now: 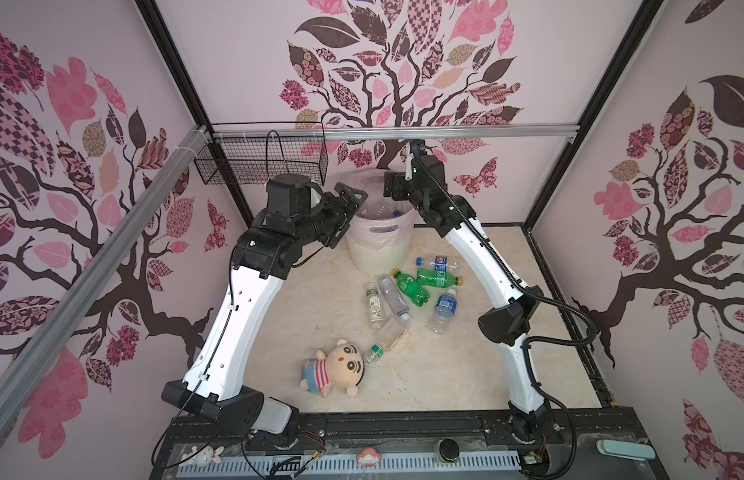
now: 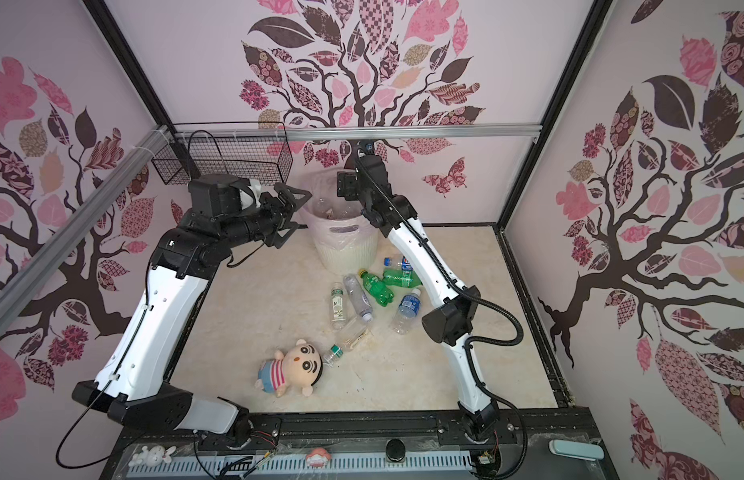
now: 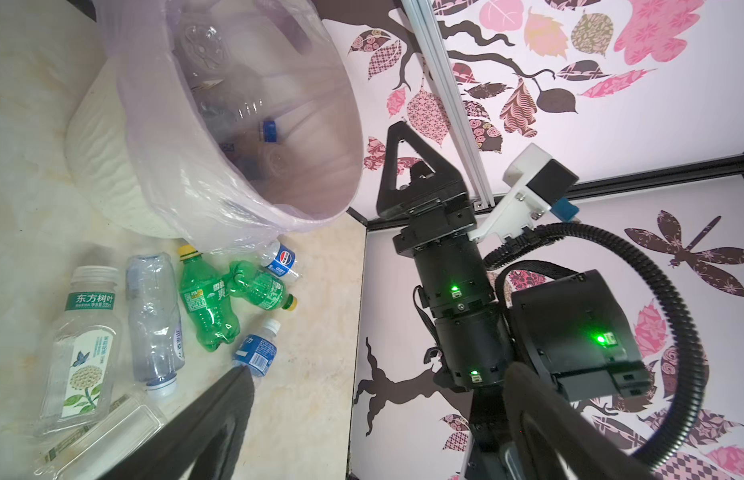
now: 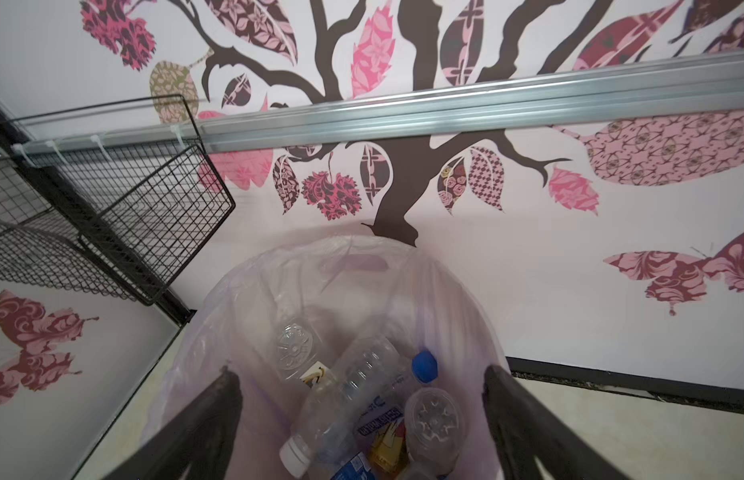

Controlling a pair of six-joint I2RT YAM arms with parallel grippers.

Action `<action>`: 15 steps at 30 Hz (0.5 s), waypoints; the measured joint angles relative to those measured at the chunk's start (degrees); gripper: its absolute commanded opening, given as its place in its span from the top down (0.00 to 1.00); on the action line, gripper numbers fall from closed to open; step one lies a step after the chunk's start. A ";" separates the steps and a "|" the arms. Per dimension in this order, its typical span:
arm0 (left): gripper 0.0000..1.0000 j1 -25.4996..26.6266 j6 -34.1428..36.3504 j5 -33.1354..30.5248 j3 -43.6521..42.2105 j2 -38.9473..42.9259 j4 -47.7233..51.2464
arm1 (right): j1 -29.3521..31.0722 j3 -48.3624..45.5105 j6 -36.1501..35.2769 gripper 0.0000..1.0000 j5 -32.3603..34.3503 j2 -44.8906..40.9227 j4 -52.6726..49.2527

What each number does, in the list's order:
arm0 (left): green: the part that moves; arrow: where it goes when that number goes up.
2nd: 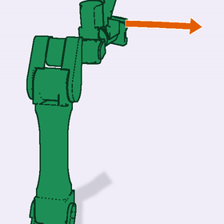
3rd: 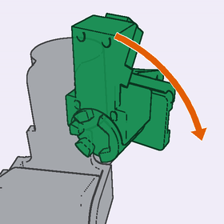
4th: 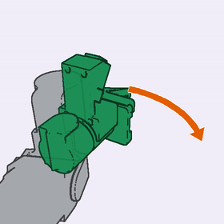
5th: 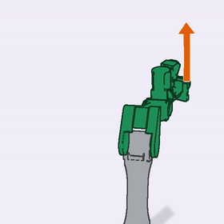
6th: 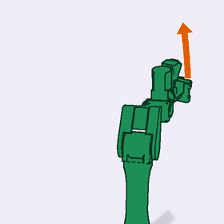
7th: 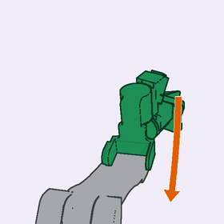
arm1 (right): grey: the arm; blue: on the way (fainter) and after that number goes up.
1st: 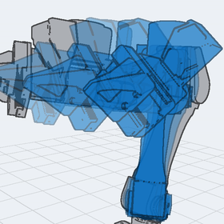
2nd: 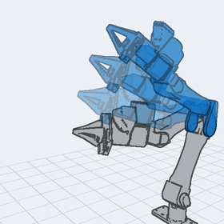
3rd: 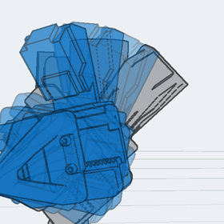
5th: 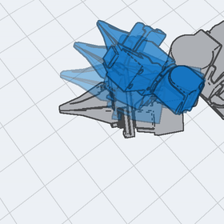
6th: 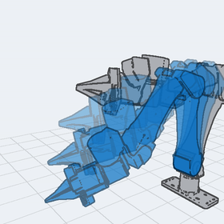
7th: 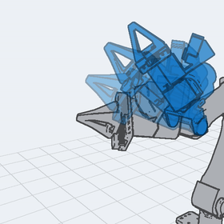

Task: Throw the plastic bottles in the bin
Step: 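Raise the crumpled bottle over the bin with the right gripper while the left withdraws, then open the right gripper to drop the crumpled bottle into the bin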

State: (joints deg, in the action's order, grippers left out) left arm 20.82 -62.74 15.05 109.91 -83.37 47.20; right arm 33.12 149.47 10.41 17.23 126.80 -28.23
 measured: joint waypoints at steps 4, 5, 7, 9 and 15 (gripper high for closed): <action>0.03 0.00 -0.04 0.28 -1.14 -0.02 0.02 | -0.24 -0.92 0.13 0.00 0.42 -2.40 0.20; 0.03 0.00 -0.04 0.37 -1.38 -0.02 0.00 | -0.26 -1.03 0.15 0.01 0.52 -2.95 0.17; 0.03 0.00 -0.07 0.48 -2.03 -0.02 -0.07 | -0.26 -1.11 0.28 0.01 0.57 -4.11 0.17; 0.03 0.00 -0.13 0.50 -2.78 -0.02 -0.17 | -0.26 -1.68 0.35 0.00 0.59 -5.33 0.15; 0.03 0.09 -0.31 0.63 -5.20 -0.02 -0.55 | -0.26 -4.24 1.01 0.00 0.57 -8.55 -0.48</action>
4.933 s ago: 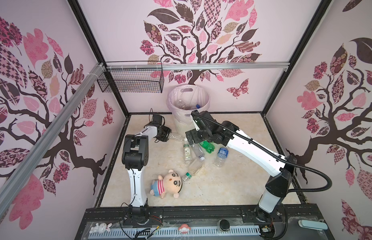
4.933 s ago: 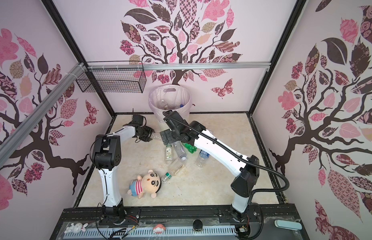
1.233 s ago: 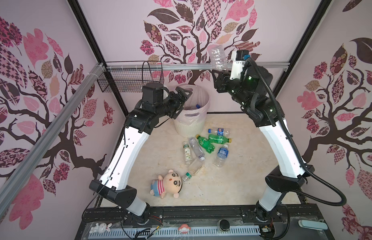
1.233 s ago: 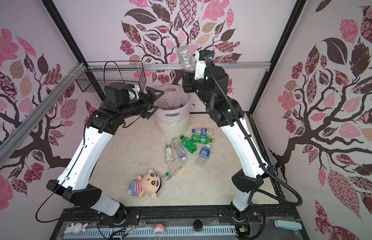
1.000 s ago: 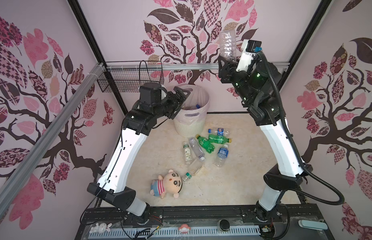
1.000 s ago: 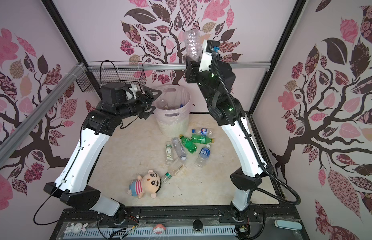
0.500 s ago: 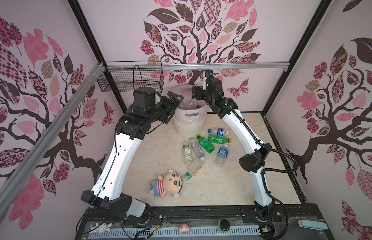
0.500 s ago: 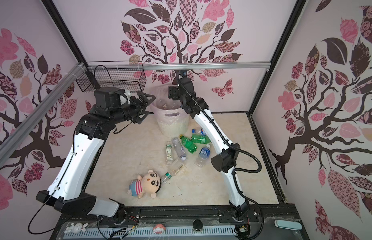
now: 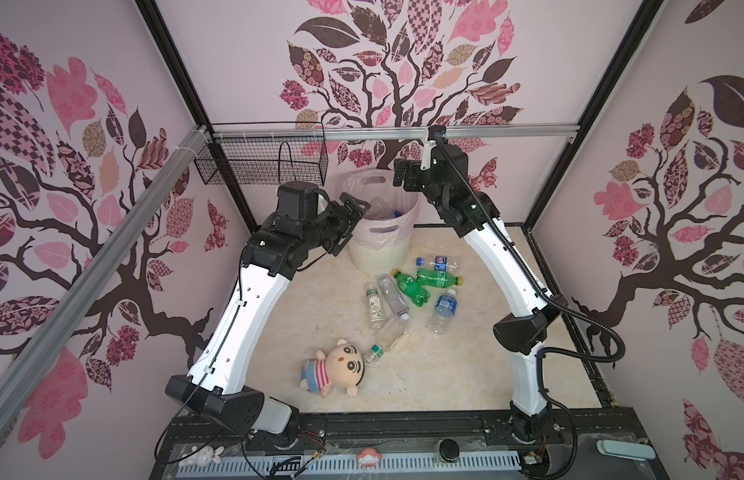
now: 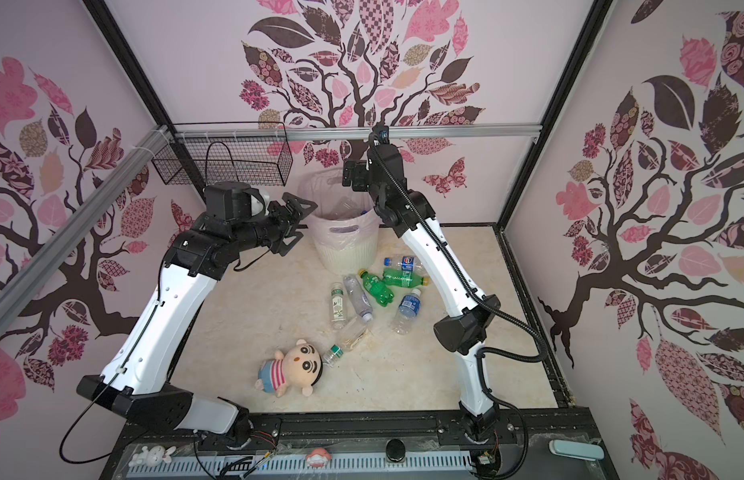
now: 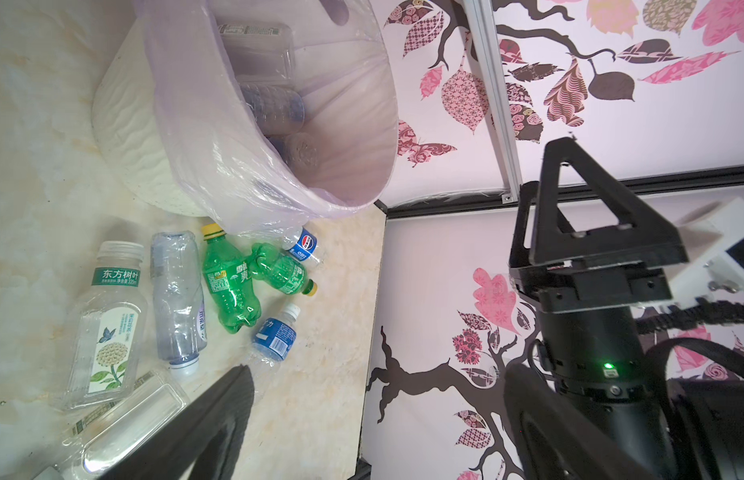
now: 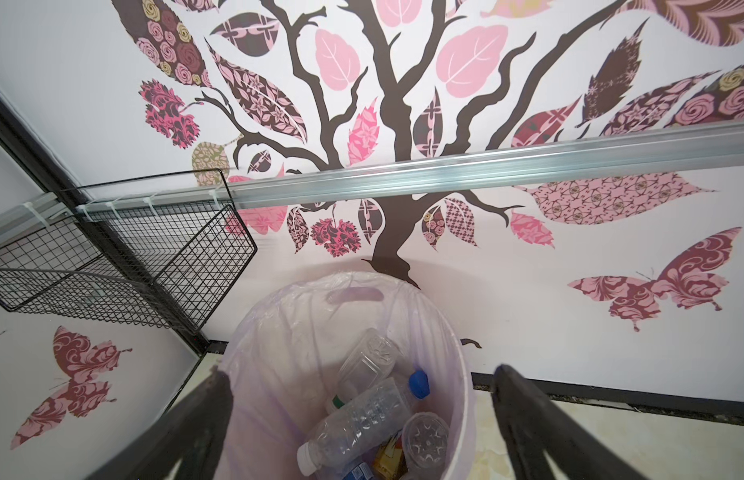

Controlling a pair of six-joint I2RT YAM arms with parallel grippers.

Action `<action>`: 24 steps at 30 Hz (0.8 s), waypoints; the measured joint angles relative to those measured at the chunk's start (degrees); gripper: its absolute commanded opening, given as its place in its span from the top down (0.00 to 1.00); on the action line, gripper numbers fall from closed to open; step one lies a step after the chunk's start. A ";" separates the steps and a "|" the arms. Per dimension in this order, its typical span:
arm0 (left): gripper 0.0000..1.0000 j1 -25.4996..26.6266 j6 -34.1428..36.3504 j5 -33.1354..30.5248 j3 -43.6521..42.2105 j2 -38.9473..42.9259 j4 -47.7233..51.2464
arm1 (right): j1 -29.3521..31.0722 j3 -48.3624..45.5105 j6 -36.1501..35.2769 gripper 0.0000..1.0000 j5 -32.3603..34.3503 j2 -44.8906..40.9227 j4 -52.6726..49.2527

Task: Throw the plastic bottles in the bin
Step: 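Open the right gripper to drop the crumpled bottle into the bin, then lower the right gripper toward the blue-labelled white-capped water bottle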

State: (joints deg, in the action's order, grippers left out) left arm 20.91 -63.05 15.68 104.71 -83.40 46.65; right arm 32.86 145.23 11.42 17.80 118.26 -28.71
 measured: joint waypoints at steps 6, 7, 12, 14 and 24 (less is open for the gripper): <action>0.03 0.55 -0.15 0.04 -2.34 0.02 -0.50 | 0.00 -6.01 0.57 0.00 0.63 -3.80 -3.34; 0.03 0.85 -0.15 0.04 -2.56 0.02 -0.52 | 0.00 -7.76 0.66 0.00 0.83 -4.76 -3.87; 0.03 2.43 -0.11 0.11 -4.31 0.02 -1.01 | 0.00 -20.65 1.49 0.00 2.14 -11.89 -4.72; 0.03 2.82 -0.13 0.24 -5.42 0.02 -1.07 | 0.00 -26.69 1.88 0.01 2.62 -15.39 -4.50; 0.03 4.74 -0.15 0.46 -7.48 0.02 -1.42 | 0.00 -50.84 5.33 0.00 3.61 -31.26 -3.28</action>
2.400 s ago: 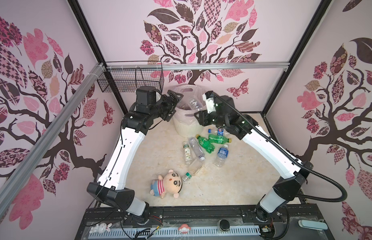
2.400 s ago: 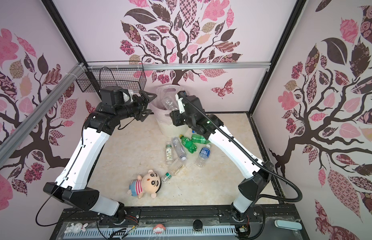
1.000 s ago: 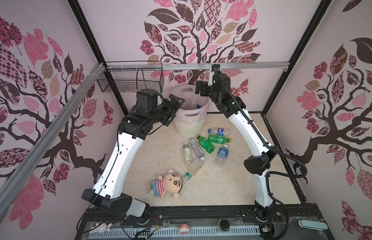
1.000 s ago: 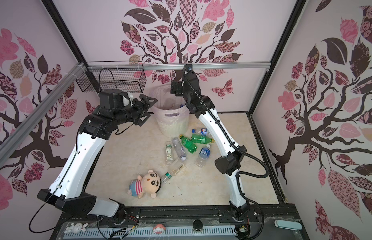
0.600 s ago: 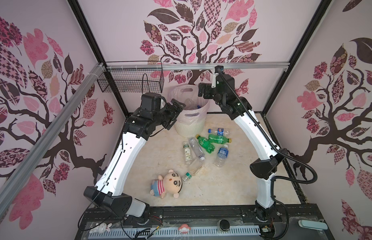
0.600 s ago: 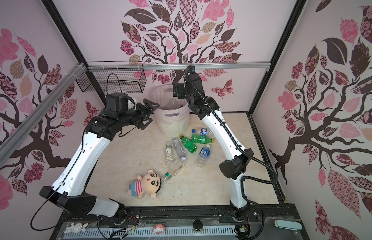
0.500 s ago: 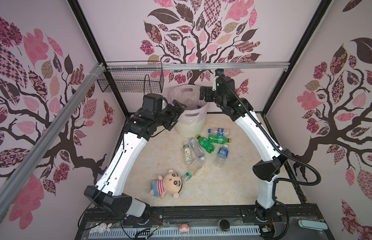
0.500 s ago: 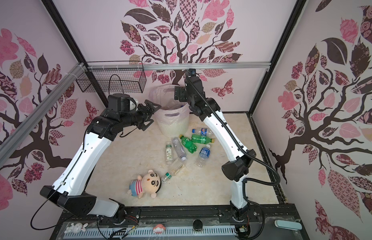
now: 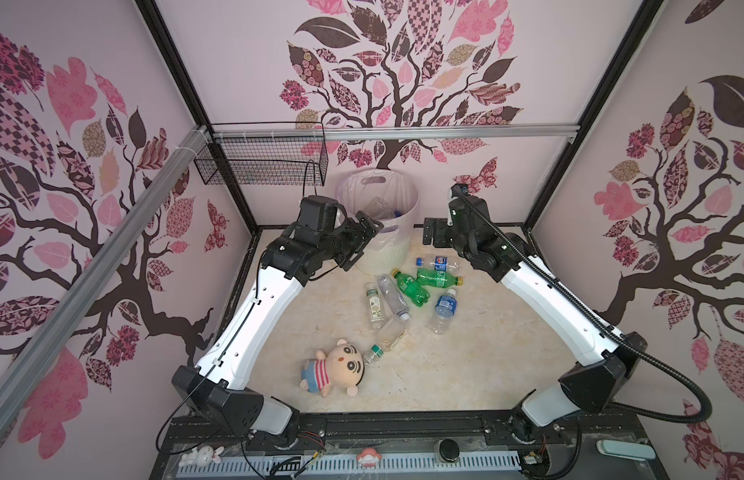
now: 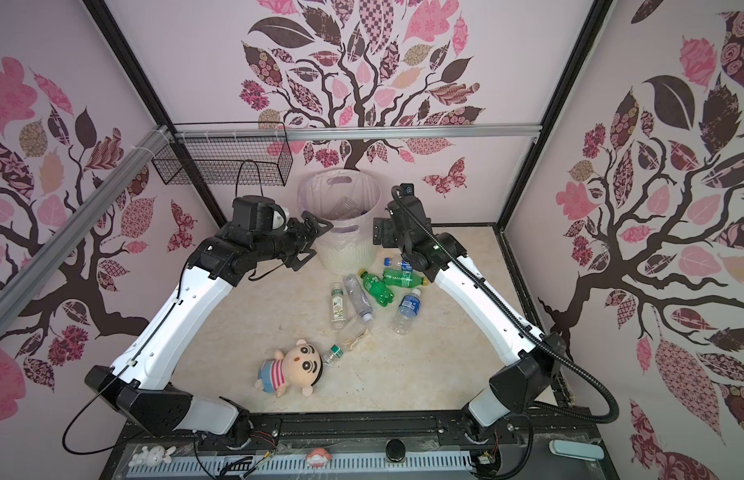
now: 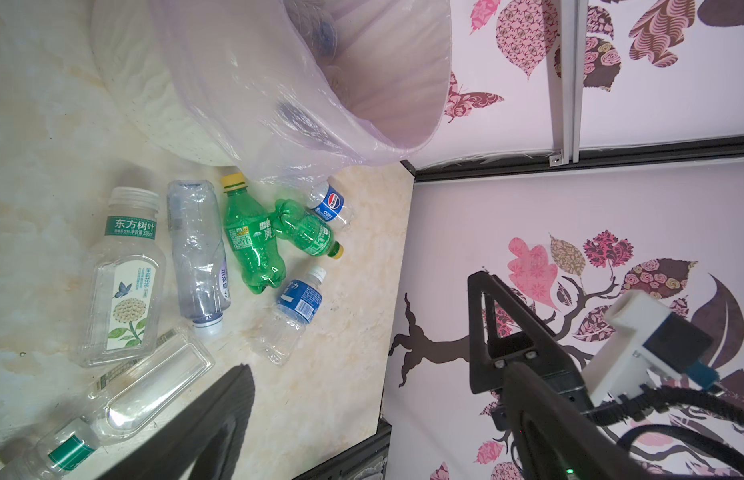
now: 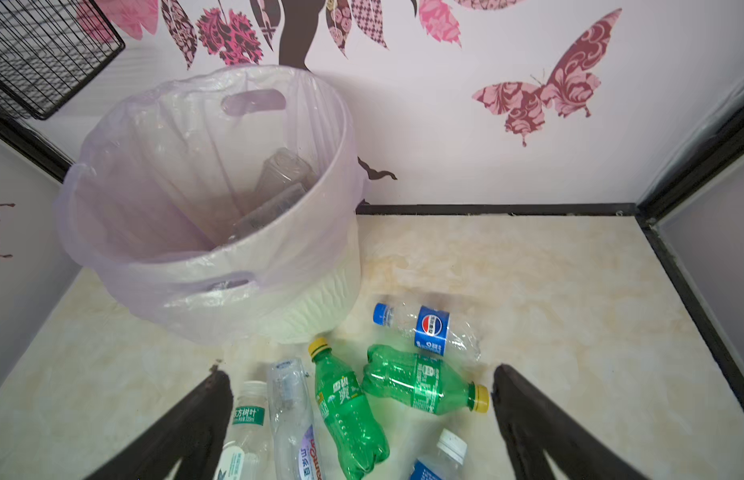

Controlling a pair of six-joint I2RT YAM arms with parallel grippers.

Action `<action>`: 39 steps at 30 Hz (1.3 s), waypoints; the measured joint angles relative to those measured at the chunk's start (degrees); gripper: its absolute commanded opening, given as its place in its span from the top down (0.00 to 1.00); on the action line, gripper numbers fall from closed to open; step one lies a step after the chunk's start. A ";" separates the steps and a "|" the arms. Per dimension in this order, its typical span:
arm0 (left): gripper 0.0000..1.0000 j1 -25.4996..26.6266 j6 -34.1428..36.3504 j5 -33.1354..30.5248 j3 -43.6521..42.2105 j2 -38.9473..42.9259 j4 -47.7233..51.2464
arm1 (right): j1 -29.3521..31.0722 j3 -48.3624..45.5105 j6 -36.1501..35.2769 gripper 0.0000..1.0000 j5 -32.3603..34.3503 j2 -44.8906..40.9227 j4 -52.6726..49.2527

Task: Throw the plastic bottles in the bin
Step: 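Lower the right gripper toward the blue-labelled white-capped water bottle, then close the right gripper around the blue-labelled bottle's body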

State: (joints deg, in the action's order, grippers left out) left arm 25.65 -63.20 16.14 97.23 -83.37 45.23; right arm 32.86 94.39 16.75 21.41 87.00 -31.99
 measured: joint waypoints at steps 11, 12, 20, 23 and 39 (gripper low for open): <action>0.03 4.46 -2.82 2.40 -8.66 -0.90 -4.98 | -0.07 -23.19 8.48 0.01 -1.38 -7.54 -2.25; 0.03 4.61 -3.08 2.64 -9.77 -0.94 -5.51 | -0.09 -25.05 9.44 0.01 -1.73 -7.85 -2.82; 0.03 5.22 -4.35 4.96 -13.68 -2.16 -7.89 | -0.33 -33.57 15.54 0.00 -4.98 -8.33 -3.96; 0.03 5.46 -4.39 5.70 -14.19 -3.23 -8.94 | -0.33 -35.08 17.40 0.01 -6.25 -8.33 -3.80; 0.03 6.38 -4.55 8.87 -14.21 -6.97 -11.10 | -2.14 -41.44 23.02 0.01 -15.41 -4.39 2.23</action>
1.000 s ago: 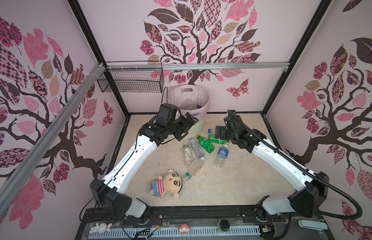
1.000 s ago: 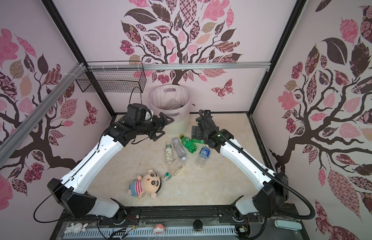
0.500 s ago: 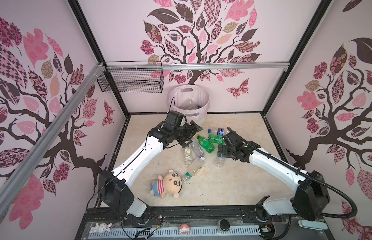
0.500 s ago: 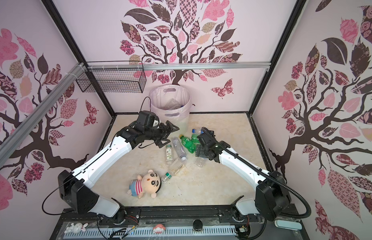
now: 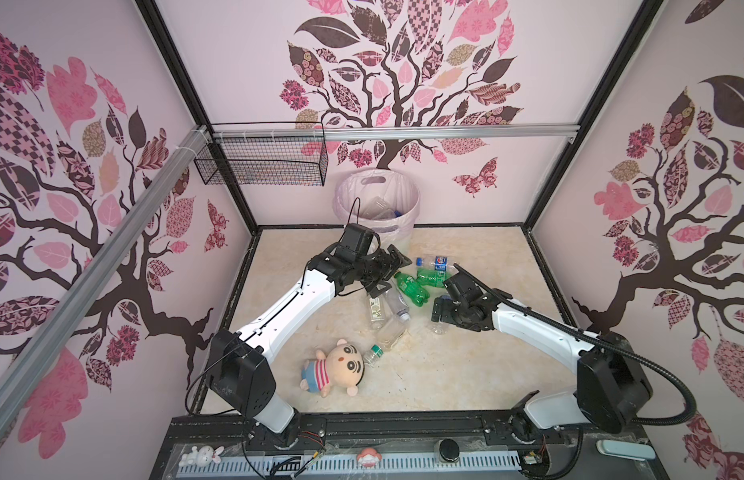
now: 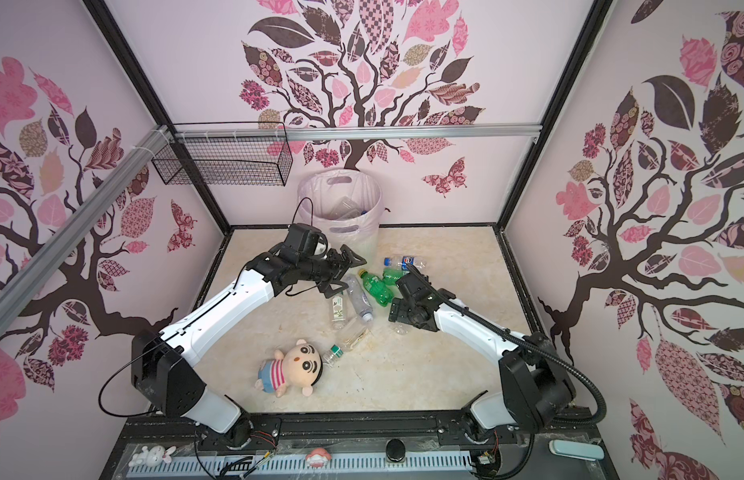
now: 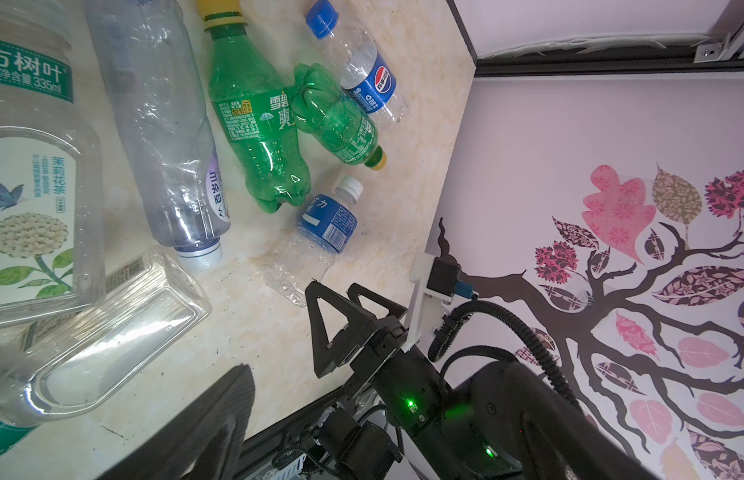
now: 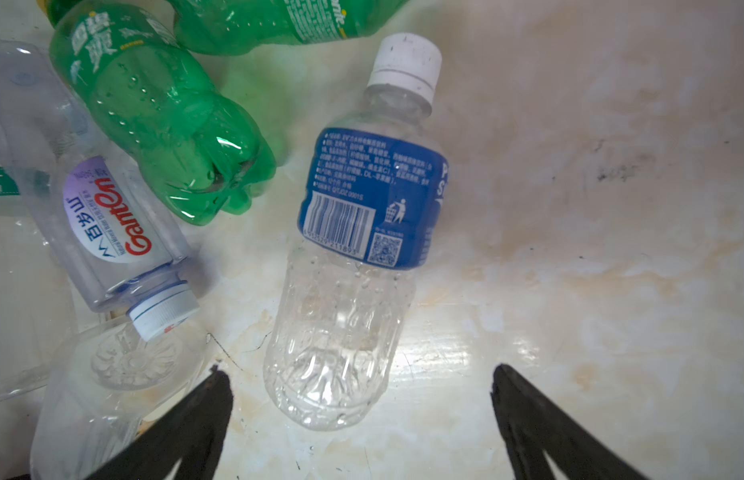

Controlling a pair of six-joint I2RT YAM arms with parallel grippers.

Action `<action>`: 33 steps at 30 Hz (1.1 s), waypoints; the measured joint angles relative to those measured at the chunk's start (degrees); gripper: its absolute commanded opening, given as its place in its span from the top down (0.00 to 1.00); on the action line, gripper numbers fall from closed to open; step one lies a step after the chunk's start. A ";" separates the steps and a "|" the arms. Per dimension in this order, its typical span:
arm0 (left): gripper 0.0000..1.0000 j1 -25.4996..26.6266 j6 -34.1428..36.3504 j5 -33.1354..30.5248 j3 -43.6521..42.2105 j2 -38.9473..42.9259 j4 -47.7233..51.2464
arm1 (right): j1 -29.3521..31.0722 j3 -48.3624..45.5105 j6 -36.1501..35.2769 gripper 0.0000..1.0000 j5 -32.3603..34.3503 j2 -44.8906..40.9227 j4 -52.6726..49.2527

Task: Throw the plastic bottles in the bin
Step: 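Close the right gripper around the blue-labelled bottle's body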

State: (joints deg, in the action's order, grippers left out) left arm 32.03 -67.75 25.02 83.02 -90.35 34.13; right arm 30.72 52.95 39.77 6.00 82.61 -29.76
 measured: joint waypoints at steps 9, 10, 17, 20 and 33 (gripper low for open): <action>0.03 0.00 -0.24 0.76 -1.40 -0.13 -1.11 | -0.55 -0.13 0.94 0.13 -5.79 5.46 3.82; 0.03 0.00 -0.24 0.79 -1.51 -0.13 -1.11 | -0.55 -0.13 0.94 0.15 -6.27 5.95 4.15; 0.03 0.00 -0.24 0.76 -2.84 0.15 -1.11 | -0.72 -0.11 1.20 0.24 -8.20 9.73 5.33; 0.03 0.00 -0.22 0.76 -2.89 0.20 -1.16 | -0.83 -0.11 1.25 0.30 -8.87 11.13 5.31; 0.03 0.00 -0.24 0.79 -2.89 0.20 -1.16 | -0.87 -0.17 0.07 0.46 -9.01 11.17 4.28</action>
State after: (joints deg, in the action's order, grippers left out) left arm 32.03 -67.99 25.80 80.14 -90.15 32.97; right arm 29.85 52.77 39.83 -3.01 93.78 -25.47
